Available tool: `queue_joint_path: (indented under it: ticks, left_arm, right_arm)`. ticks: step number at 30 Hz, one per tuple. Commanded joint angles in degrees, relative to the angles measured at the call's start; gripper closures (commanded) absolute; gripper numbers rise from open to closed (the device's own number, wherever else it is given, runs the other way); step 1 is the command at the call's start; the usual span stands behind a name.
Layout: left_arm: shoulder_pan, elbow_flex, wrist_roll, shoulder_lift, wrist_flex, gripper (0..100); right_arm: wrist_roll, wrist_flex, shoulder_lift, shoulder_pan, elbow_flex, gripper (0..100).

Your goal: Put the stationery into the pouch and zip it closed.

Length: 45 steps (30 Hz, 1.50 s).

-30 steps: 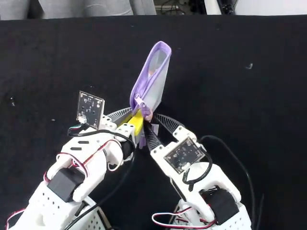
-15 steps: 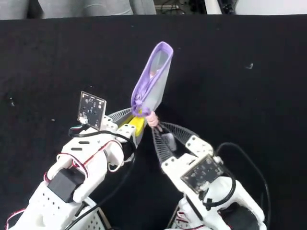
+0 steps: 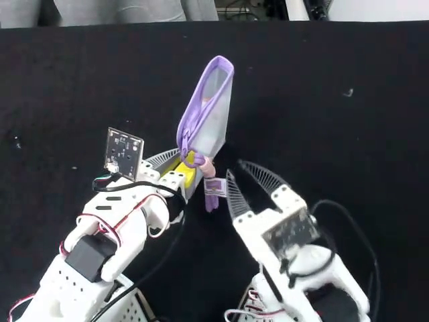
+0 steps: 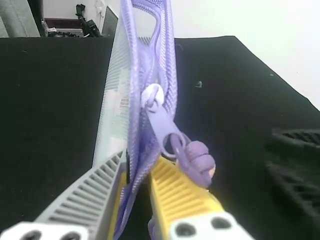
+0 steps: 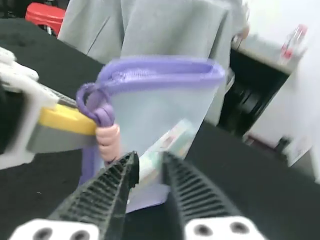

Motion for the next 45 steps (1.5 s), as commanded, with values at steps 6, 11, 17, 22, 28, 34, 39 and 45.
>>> queue_joint_path:
  ticks: [6,11,17,22,28,34,39,45]
  left_arm:
    - [-0.4,-0.31,-0.35,-0.53,-0.35,97]
    - [-0.4,-0.31,-0.35,-0.53,-0.18,97]
    - [-0.4,-0.31,-0.35,-0.53,-0.09,97]
    - [-0.4,-0.31,-0.35,-0.53,0.0,97]
    - [-0.57,-0.31,-0.35,-0.53,0.0,97]
    - [-0.31,0.13,-0.35,-0.53,0.09,97]
    - [-0.31,0.57,-0.35,-0.53,0.0,97]
    - [-0.31,0.66,-0.35,-0.53,0.0,97]
  right_arm:
    - [0.97,-9.67,-5.85,-8.44,9.71,78.0]
    - [0.88,-9.58,-5.49,-11.87,7.52,78.0]
    - [0.35,-6.95,-5.93,-13.54,5.14,78.0]
    - [0.44,-6.42,-5.49,-18.46,3.38,78.9]
    - [0.35,-8.7,-5.41,-18.37,4.88,87.7]
    - [-0.62,-13.27,-5.32,-9.85,9.01,87.8]
    - [-4.04,-16.26,-5.32,-5.63,10.68,87.7]
    - [-5.36,-16.26,-2.68,-5.89,9.71,83.2]
